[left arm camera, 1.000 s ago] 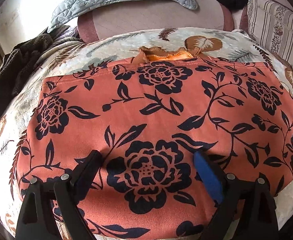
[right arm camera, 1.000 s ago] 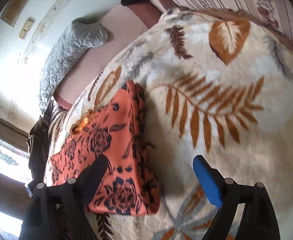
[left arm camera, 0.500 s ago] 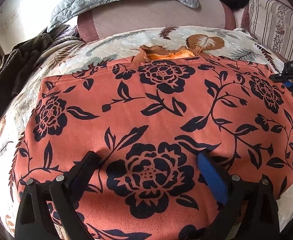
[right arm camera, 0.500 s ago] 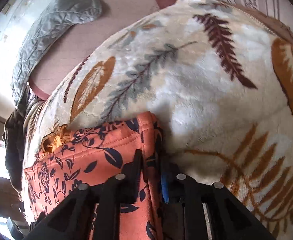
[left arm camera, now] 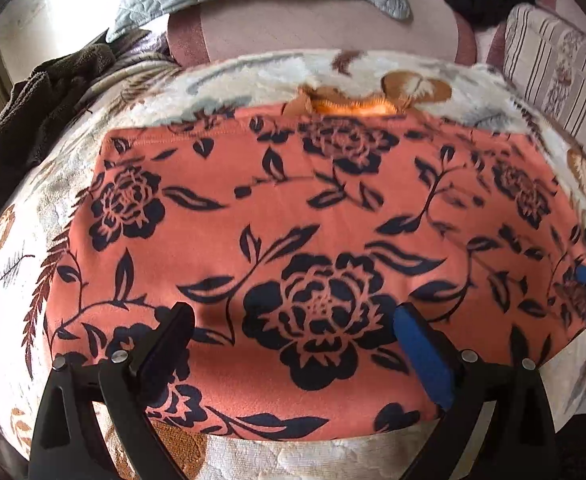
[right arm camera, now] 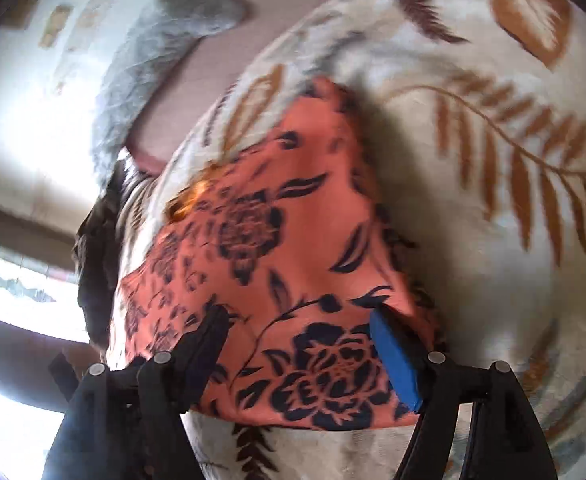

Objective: Fold small clothes

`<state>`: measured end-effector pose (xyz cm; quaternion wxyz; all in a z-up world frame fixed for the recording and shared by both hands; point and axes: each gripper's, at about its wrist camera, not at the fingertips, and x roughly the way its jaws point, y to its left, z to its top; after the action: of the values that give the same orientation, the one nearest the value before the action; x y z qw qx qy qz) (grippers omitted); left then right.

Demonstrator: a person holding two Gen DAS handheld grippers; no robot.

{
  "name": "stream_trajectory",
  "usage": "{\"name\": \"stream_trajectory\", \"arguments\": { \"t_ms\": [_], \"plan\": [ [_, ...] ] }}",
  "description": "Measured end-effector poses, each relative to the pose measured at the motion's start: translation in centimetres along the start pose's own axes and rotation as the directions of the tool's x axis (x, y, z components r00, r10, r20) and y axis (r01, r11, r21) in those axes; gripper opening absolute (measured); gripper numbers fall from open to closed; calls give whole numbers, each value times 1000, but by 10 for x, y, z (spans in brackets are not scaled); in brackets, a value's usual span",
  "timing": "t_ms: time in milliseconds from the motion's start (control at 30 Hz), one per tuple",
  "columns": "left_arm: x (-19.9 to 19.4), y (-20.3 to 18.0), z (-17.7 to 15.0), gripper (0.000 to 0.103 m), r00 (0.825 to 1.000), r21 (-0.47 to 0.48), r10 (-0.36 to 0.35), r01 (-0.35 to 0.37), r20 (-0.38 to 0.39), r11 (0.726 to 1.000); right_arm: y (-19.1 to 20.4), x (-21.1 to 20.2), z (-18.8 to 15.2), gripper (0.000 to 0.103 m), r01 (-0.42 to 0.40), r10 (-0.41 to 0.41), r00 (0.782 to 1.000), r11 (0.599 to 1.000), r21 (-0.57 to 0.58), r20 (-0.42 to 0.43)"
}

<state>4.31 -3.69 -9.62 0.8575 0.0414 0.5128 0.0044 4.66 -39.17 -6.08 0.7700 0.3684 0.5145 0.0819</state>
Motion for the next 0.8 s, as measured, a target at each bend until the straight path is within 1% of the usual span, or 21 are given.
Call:
{"name": "stream_trajectory", "arguments": {
  "t_ms": [33, 67, 100, 133, 167, 233, 300, 367, 400, 467, 567, 667, 733, 800],
  "plan": [
    [1, 2, -2, 100, 1000, -1, -1, 1, -5, 1000, -5, -8, 0, 70, -44, 42, 999, 998, 53, 30],
    [-3, 5, -3, 100, 1000, -15, -4, 4, 12, 1000, 1, -20, -5, 72, -36, 33, 997, 999, 38, 74],
    [-7, 8, -3, 100, 1000, -33, 1, 0, 23, 999, 13, -35, -13, 73, -6, 8, 991, 1000, -14, 136],
    [-8, 10, -2, 100, 1000, -49, 1, 0, 24, 999, 20, -45, -23, 81, 2, 6, 984, 999, -42, 177],
    [-9, 11, -1, 100, 1000, -59, -4, 5, 19, 998, 25, -53, -36, 90, -12, 22, 982, 999, -53, 189],
    [-9, 10, -1, 100, 1000, -63, -5, 6, 14, 998, 27, -53, -60, 91, -46, 53, 987, 998, -49, 152],
    [-9, 8, -2, 100, 1000, -61, -1, 2, 14, 998, 18, -45, -82, 91, -57, 58, 992, 998, -13, 113],
    [-12, 7, -4, 100, 1000, -66, -10, 11, 17, 998, 5, -29, -91, 91, -43, 39, 996, 998, 51, 83],
    [-14, 6, -5, 100, 1000, -62, -14, 15, 18, 998, -3, -20, -92, 91, -31, 24, 997, 995, 96, 72],
    [-17, 5, -6, 100, 1000, -52, -16, 17, 25, 999, -13, -11, -89, 91, -58, 43, 995, 985, 162, 93],
    [-21, 8, -5, 100, 999, -74, -29, 31, 31, 997, -12, -9, -73, 91, -69, 43, 986, 984, 163, 160],
    [-17, 8, -4, 100, 999, -86, -43, 45, 29, 995, -17, -6, -60, 90, -87, 46, 980, 974, 209, 194],
    [-7, 4, -3, 100, 999, -78, -36, 37, 12, 996, -17, -5, -55, 89, -83, 37, 976, 974, 212, 214],
    [5, -1, -5, 101, 1000, -48, -10, 9, -6, 999, -15, -4, -50, 87, -72, 23, 975, 974, 216, 223]
  ]
}}
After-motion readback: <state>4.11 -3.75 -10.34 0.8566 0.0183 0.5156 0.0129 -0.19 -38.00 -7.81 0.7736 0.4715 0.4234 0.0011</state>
